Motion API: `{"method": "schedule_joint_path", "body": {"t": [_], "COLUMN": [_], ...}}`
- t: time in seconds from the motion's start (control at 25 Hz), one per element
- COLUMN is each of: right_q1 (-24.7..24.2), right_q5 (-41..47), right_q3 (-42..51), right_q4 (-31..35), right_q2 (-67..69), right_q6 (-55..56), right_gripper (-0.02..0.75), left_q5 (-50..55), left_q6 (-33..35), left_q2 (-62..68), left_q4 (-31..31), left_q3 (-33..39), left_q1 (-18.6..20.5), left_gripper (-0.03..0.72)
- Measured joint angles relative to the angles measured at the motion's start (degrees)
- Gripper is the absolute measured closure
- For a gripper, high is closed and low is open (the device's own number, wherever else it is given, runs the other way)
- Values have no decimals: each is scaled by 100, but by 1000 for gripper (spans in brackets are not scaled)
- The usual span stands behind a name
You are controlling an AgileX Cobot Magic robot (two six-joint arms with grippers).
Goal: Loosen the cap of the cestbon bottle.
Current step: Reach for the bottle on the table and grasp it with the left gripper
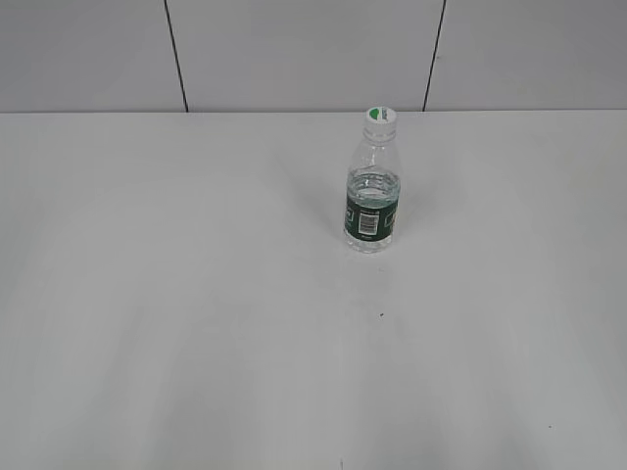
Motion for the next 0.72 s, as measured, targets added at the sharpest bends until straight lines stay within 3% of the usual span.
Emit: {"method": "schedule_joint_path", "body": {"t": [0.72], "right_q1": [0], "right_q5": [0], "right_q3": [0], "right_q4": [0], "right_q2": [0], "right_q6": [0], "right_gripper": [150], "left_q5": [0], "left_q6": [14], "left_q2": [0], "left_q4": [51], "left_q3": [0], "left_q1": [0], "left_gripper": [202]}}
